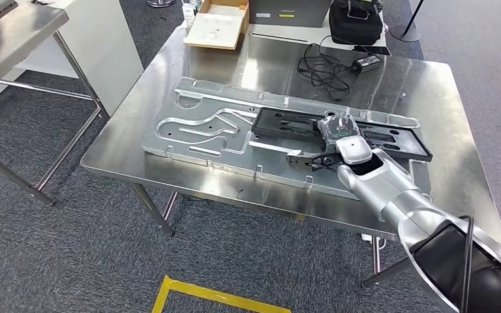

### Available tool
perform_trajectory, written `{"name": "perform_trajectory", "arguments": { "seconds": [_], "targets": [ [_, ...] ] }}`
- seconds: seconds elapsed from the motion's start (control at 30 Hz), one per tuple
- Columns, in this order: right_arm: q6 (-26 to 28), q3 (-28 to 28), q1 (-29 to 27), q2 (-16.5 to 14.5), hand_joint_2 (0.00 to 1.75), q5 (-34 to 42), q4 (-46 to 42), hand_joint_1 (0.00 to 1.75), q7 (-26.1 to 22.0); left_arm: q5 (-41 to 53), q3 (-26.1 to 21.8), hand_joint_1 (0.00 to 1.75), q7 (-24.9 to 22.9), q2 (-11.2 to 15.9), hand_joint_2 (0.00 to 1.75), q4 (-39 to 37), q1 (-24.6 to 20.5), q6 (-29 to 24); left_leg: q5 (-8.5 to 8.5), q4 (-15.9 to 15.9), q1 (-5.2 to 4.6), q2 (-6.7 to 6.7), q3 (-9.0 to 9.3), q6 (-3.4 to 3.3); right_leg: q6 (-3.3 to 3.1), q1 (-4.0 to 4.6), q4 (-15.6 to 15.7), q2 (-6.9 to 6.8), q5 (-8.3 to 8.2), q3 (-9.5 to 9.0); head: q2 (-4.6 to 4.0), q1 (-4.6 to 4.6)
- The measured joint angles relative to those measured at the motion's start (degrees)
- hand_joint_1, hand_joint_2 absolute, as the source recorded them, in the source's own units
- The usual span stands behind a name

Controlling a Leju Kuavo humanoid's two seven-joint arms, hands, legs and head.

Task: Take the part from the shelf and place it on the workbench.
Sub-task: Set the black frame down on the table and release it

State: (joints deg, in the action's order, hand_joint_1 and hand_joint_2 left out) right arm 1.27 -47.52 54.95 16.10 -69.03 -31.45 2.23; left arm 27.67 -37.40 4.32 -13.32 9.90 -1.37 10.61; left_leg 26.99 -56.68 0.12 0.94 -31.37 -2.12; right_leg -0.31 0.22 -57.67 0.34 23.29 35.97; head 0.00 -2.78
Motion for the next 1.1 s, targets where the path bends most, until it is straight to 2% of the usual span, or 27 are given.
{"name": "perform_trajectory", "arguments": {
  "seconds": [0.1, 0.5, 0.63, 0.73, 0.9, 1.0, 1.1],
  "targets": [
    [-0.1, 0.0, -0.2, -1.1, 0.0, 0.2, 2.7, 0.0, 0.1, -0.3, 0.0, 0.0, -0.3, 0.1, 0.0, 0.0, 0.0, -0.1, -0.03, 0.0, -0.07, -0.02, 0.0, -0.04, 0.02, -0.02, 0.0, -0.01, -0.02, -0.02, 0.0, 0.0],
    [1.4, 0.1, 0.2, -3.7, 0.0, 0.0, 5.1, 0.0, 0.2, -0.8, 0.0, 0.0, -0.6, 0.5, 0.0, 0.0, 0.0, 1.4, -0.04, -0.2, -0.09, -0.02, -0.04, -0.06, 0.03, -0.03, 0.0, -0.02, -0.03, -0.09, 0.0, 0.0],
    [5.3, 0.1, 0.3, -4.5, 0.0, -0.1, 3.1, 0.0, 0.3, -1.1, 0.0, 0.0, -1.4, 0.7, 0.0, 0.0, 0.0, 2.1, -0.04, -0.2, -0.09, -0.05, -0.04, -0.06, 0.08, -0.04, 0.0, 0.01, -0.07, -0.08, 0.0, 0.0],
    [8.3, 0.2, -0.1, -4.6, 0.0, -1.5, -4.1, 0.0, 2.0, -1.3, -0.1, 0.0, -1.8, 0.7, 0.0, 0.0, 0.0, 2.1, -0.04, -0.2, -0.09, -0.16, -0.02, -0.06, 0.08, -0.03, 0.0, 0.11, -0.07, -0.03, 0.0, 0.0],
    [12.2, 0.8, -2.9, -3.6, 0.0, -8.0, -22.3, 0.0, 6.1, -0.9, -0.1, 0.0, -1.9, 0.8, 0.0, 0.0, 0.2, 1.9, -0.03, -0.2, -0.08, -0.22, -0.01, -0.04, 0.08, 0.02, 0.0, 0.17, -0.05, 0.02, 0.0, 0.0],
    [13.5, 1.2, -4.4, -3.0, 0.0, -9.2, -28.5, 0.0, 6.2, -0.8, -0.1, 0.0, -1.9, 0.8, 0.0, 0.0, 0.3, 1.8, -0.03, -0.2, -0.07, -0.19, -0.05, -0.04, 0.08, 0.02, 0.0, 0.14, -0.05, 0.02, 0.0, 0.0],
    [17.4, 2.0, -6.0, -2.5, 0.0, -10.0, -33.9, 0.0, 4.7, -0.7, -0.1, 0.0, -1.7, 0.8, 0.0, 0.0, 0.4, 1.9, -0.01, -0.2, -0.08, -0.27, -0.04, -0.02, 0.08, -0.01, 0.0, 0.22, -0.06, 0.01, 0.0, 0.0]
  ]
}}
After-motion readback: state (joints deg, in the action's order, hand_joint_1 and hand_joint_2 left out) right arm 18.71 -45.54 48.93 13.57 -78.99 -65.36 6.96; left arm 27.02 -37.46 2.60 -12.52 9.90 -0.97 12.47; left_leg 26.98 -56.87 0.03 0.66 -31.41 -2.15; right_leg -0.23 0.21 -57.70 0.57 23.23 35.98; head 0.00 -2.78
